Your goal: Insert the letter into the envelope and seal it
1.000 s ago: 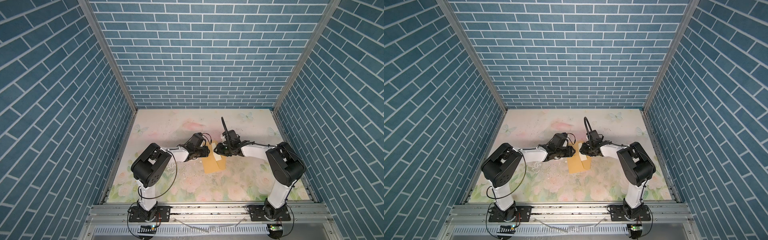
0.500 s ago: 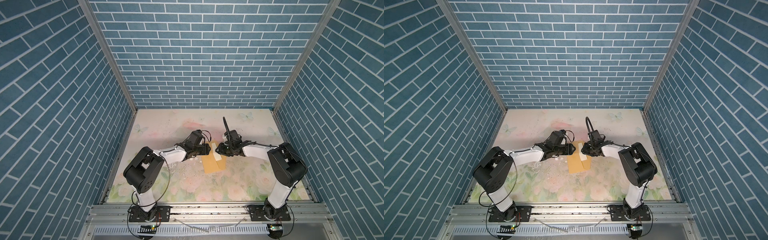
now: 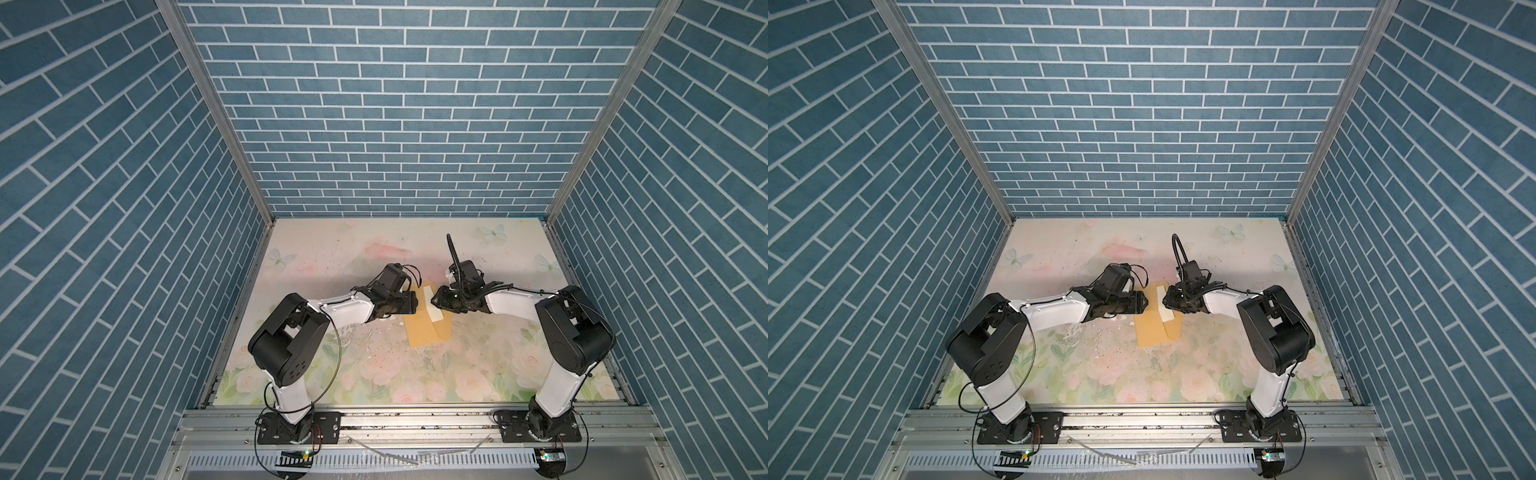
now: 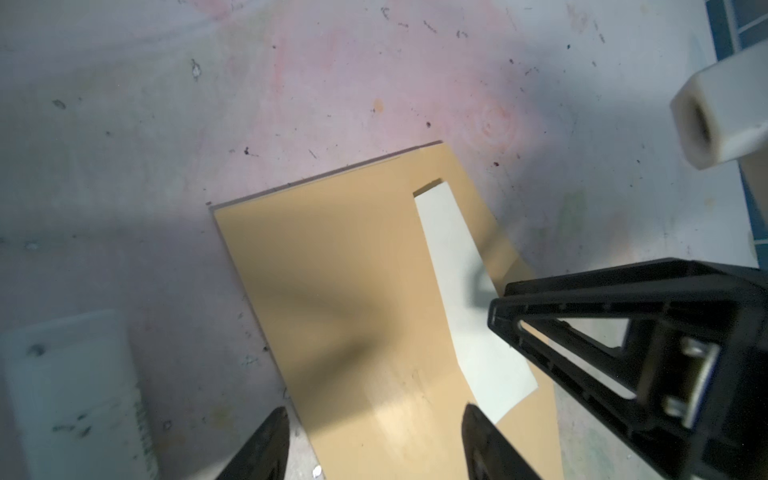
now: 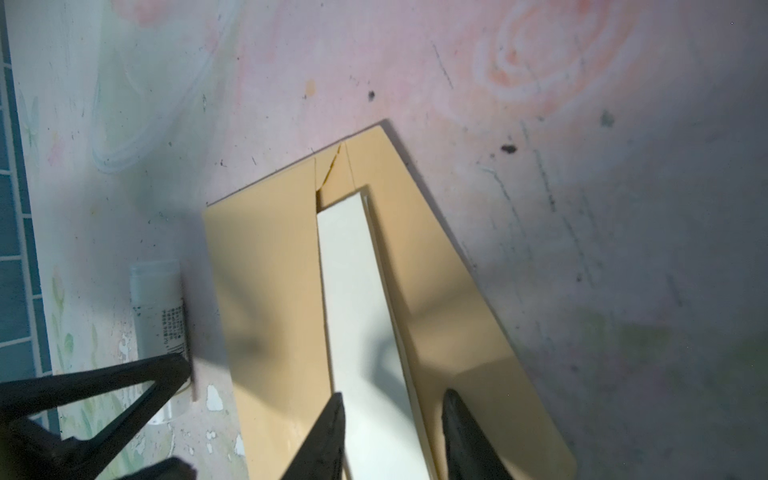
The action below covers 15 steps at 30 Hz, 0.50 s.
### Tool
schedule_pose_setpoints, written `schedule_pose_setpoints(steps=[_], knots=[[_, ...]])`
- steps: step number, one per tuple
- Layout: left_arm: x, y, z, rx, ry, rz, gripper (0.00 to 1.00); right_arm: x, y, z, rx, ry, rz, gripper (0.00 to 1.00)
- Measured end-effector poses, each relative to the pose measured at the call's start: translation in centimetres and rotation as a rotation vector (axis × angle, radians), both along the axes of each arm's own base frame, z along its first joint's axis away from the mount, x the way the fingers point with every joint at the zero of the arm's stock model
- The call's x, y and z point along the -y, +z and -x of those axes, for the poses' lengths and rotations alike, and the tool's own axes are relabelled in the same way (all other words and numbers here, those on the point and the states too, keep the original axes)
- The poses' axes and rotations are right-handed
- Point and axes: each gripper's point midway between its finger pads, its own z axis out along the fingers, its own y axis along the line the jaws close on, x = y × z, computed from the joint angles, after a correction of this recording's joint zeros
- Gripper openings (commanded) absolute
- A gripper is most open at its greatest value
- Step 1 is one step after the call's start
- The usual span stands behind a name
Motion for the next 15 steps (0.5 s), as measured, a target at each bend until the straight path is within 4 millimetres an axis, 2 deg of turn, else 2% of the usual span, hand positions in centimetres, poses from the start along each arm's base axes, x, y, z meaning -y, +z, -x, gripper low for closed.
schedule_pose_setpoints(steps=[10, 15], knots=[[-0.2, -2.0, 0.1, -0.043, 0.013, -0.041, 0.66, -0.2, 0.1, 0.0, 0.002, 0.006, -0.011, 0.44], [0.2, -2.0, -0.1, -0.046, 0.013, -0.029, 0.61, -0.3, 0.1, 0.1, 0.001, 0.009, -0.017, 0.44]])
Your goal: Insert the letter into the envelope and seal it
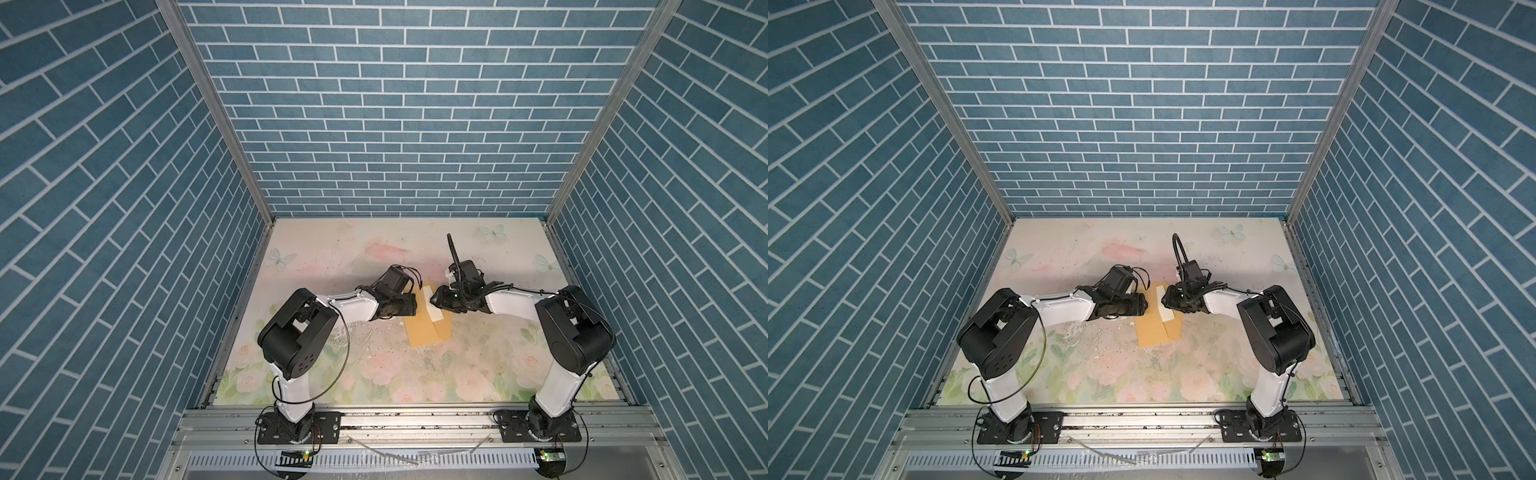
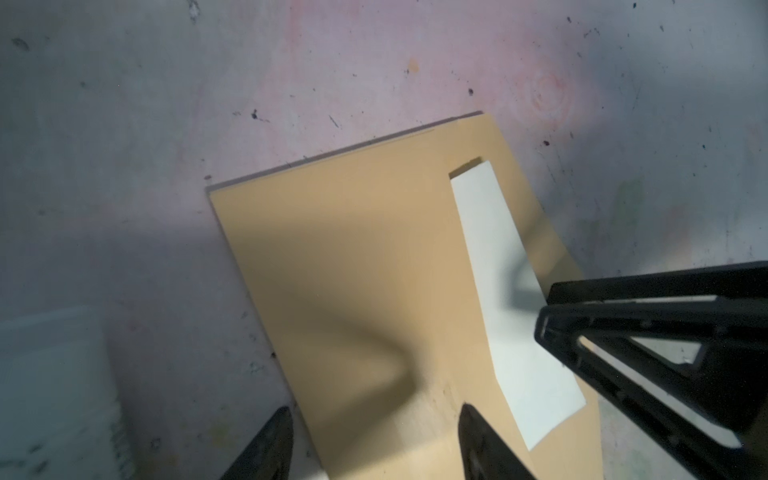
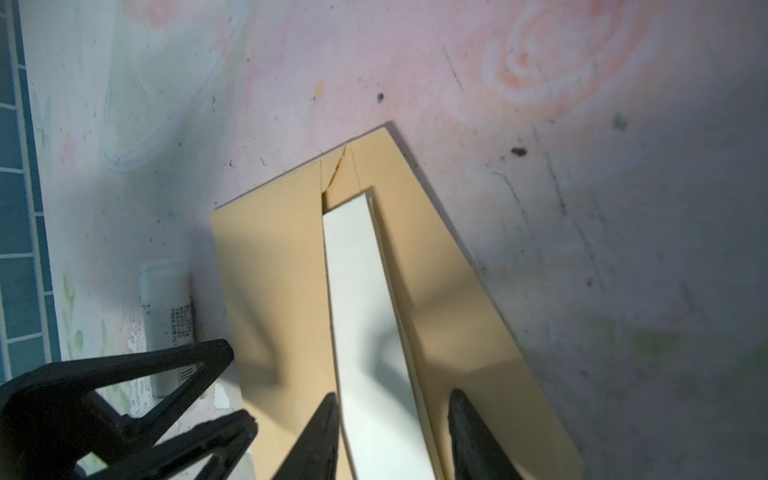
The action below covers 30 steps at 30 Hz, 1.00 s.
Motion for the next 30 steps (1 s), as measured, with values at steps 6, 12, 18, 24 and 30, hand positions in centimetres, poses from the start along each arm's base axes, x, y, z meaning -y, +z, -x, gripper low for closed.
schedule_pose_setpoints(steps=[6, 12, 18, 24, 30], knots=[[0.4, 0.0, -0.2, 0.006, -0.003, 0.016, 0.58, -0.1, 0.0, 0.1, -0.006, 0.005, -0.008, 0.41], [0.6, 0.0, -0.4, 0.011, -0.004, 0.027, 0.58, -0.6, -0.1, 0.2, -0.015, 0.010, -0.033, 0.40], [0.6, 0.0, -0.4, 0.011, -0.004, 0.028, 0.58, -1.0, 0.0, 0.2, -0.012, 0.018, -0.047, 0.40], [0.7, 0.0, -0.6, 0.019, -0.002, 0.034, 0.58, -1.5, -0.1, 0.4, -0.009, 0.031, -0.053, 0.40], [0.9, 0.0, -0.9, 0.025, 0.000, 0.040, 0.58, -1.9, -0.1, 0.5, -0.009, 0.041, -0.056, 0.40]])
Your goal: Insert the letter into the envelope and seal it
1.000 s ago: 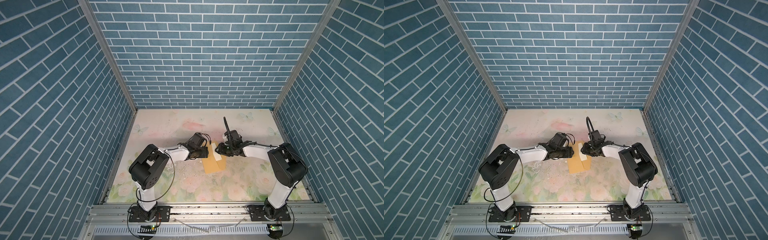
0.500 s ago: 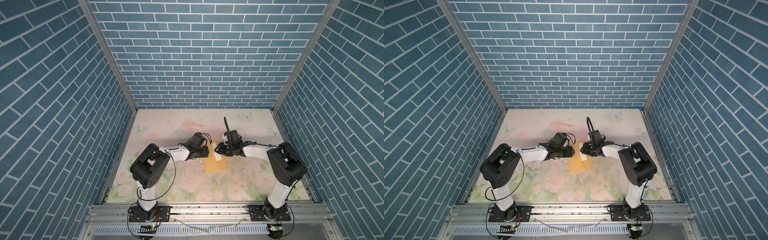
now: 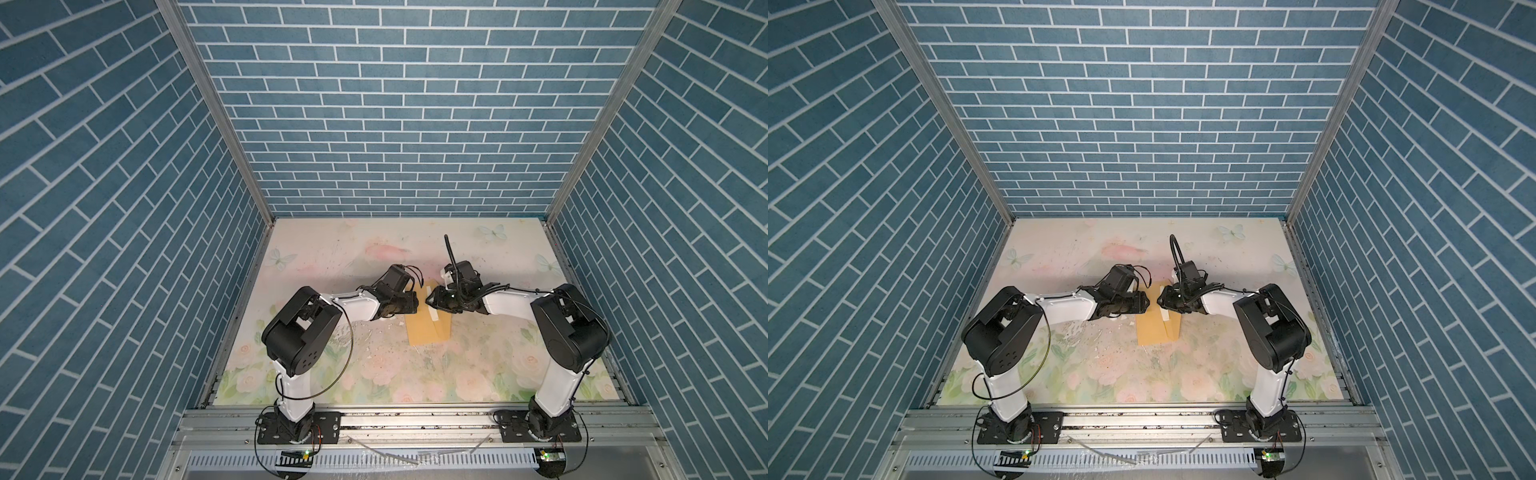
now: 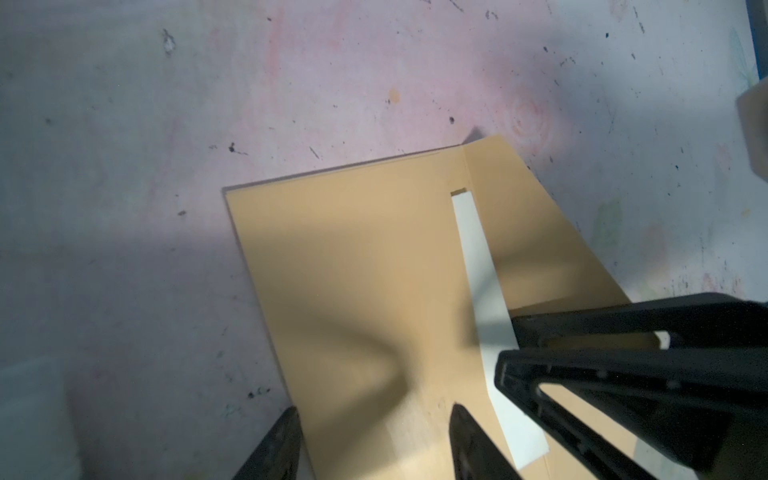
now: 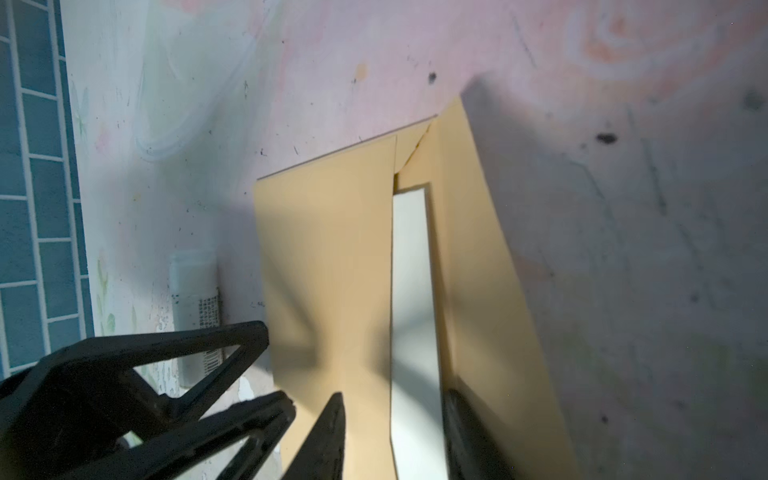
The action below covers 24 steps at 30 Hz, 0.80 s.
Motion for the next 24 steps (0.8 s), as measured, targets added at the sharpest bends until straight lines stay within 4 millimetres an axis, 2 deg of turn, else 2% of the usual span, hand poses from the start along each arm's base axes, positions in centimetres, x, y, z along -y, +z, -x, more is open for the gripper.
schedule_pose_setpoints(steps=[13, 18, 20, 22, 24], knots=[[0.0, 0.0, -0.1, -0.003, 0.010, 0.006, 0.58, -0.5, 0.0, 0.1, 0.003, 0.011, -0.001, 0.40], [0.2, 0.2, 0.1, -0.002, 0.000, 0.010, 0.60, 0.0, 0.8, 0.6, 0.003, 0.005, 0.022, 0.47], [0.1, 0.4, 0.2, -0.002, -0.008, 0.002, 0.61, 0.6, 2.4, 0.6, 0.035, -0.003, 0.036, 0.51], [0.0, 1.2, 0.3, 0.007, -0.017, -0.006, 0.62, 1.4, 5.7, 0.4, 0.118, -0.018, 0.043, 0.56], [0.1, 3.0, 0.1, 0.034, -0.027, -0.003, 0.63, 2.4, 9.4, 0.1, 0.224, -0.032, 0.041, 0.58]])
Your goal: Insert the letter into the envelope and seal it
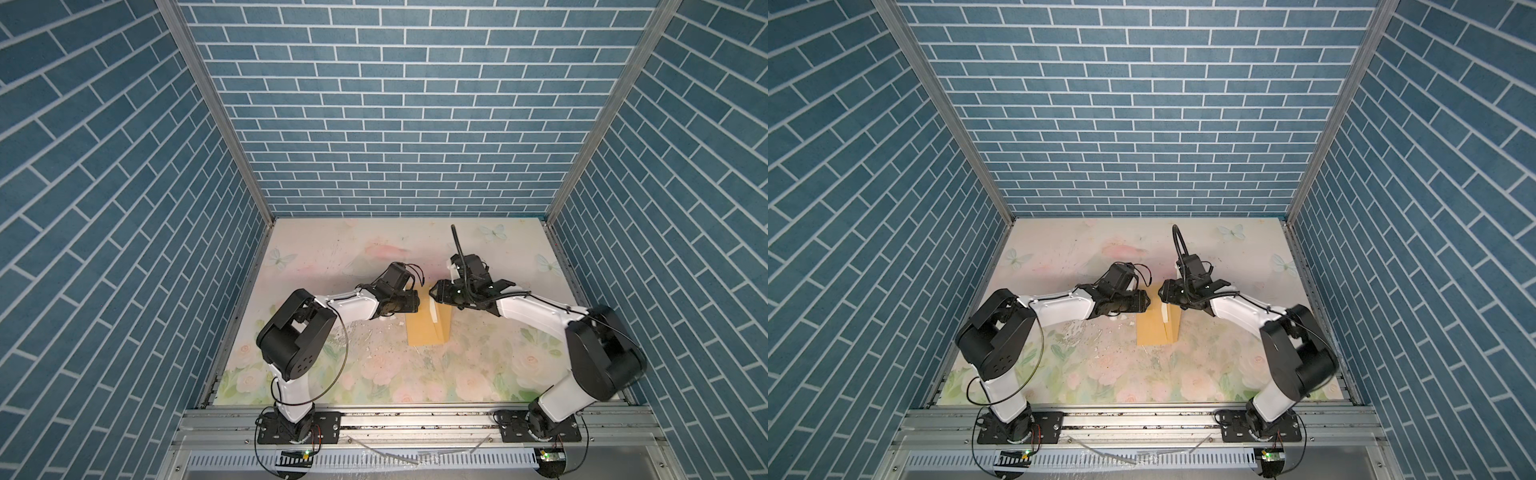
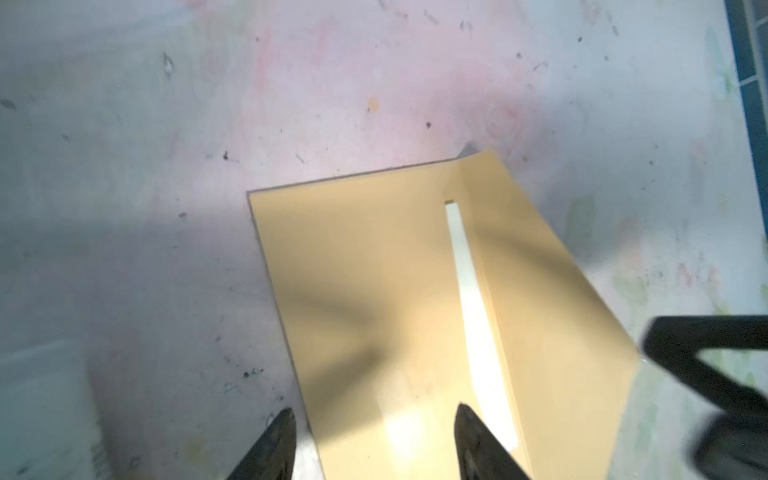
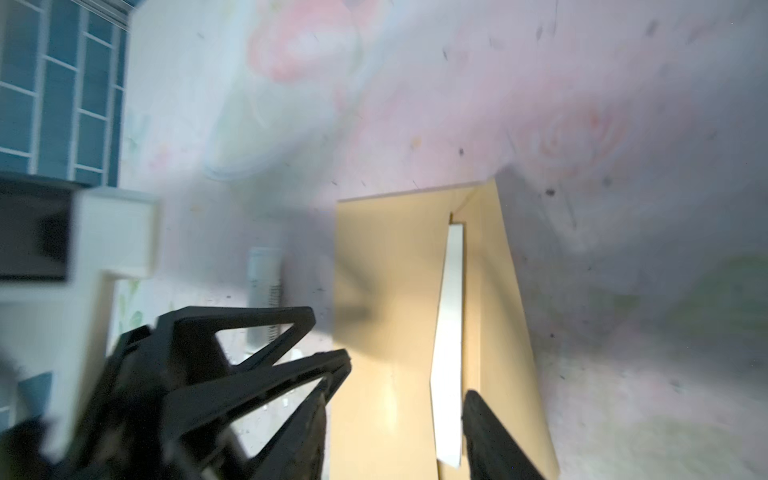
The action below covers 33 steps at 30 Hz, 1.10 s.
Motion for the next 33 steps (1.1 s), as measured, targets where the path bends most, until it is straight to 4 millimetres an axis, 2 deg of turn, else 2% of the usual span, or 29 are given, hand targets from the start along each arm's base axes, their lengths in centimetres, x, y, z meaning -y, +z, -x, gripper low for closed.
schedule_pose_setpoints(steps=[2, 3, 5, 7, 9, 12, 16, 21, 25, 33], knots=[[0.5, 2.6, -0.5, 0.048, -0.009, 0.013, 0.65, 1.5, 3.6, -0.3, 0.107, -0.027, 0.004, 0.62], [0.8, 4.2, -0.7, 0.083, -0.016, 0.018, 0.67, 2.6, 5.1, -0.5, 0.157, -0.048, 0.010, 0.67], [2.0, 7.1, -0.8, 0.148, -0.034, 0.033, 0.70, 4.9, 6.7, -0.8, 0.221, -0.094, 0.038, 0.77], [3.5, 9.5, -0.5, 0.195, -0.056, 0.038, 0.72, 7.4, 6.8, -1.0, 0.243, -0.140, 0.082, 0.83], [5.2, 11.0, 0.1, 0.224, -0.082, 0.029, 0.74, 10.3, 5.9, -0.9, 0.229, -0.195, 0.141, 0.87], [7.6, 11.6, 0.9, 0.241, -0.108, -0.004, 0.76, 13.7, 4.6, -0.6, 0.200, -0.256, 0.202, 0.91], [9.7, 9.7, 1.5, 0.223, -0.120, -0.078, 0.76, 16.9, 4.0, -0.1, 0.176, -0.326, 0.240, 0.96], [10.8, 5.6, 1.3, 0.177, -0.095, -0.183, 0.74, 18.8, 3.5, 0.3, 0.165, -0.366, 0.253, 0.99], [11.1, 3.2, 0.9, 0.159, -0.074, -0.251, 0.72, 19.6, 2.0, 0.9, 0.129, -0.378, 0.257, 0.99], [11.9, 0.6, 0.4, 0.147, -0.059, -0.313, 0.71, 19.5, 1.0, 1.4, 0.101, -0.364, 0.238, 0.99]])
